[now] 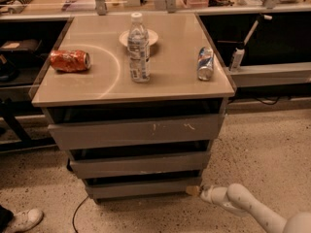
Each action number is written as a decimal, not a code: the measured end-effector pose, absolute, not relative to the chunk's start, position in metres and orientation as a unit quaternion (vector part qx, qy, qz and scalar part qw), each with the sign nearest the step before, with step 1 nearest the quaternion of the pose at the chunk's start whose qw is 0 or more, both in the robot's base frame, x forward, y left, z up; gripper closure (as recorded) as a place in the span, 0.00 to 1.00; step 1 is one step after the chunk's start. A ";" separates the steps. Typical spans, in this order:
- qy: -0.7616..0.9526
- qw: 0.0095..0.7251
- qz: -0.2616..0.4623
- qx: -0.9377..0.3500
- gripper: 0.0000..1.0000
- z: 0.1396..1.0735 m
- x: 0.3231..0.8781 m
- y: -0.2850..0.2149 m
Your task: Close bottom drawer
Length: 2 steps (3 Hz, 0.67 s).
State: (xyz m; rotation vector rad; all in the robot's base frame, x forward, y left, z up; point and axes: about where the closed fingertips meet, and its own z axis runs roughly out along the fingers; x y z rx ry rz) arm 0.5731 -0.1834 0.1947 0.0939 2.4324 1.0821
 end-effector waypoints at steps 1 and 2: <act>0.893 0.245 0.363 0.100 1.00 0.216 0.528 -0.254; 0.891 0.235 0.369 0.123 0.81 0.212 0.485 -0.260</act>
Offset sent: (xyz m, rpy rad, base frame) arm -0.0354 -0.0616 0.0195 -0.0262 0.0352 -0.1154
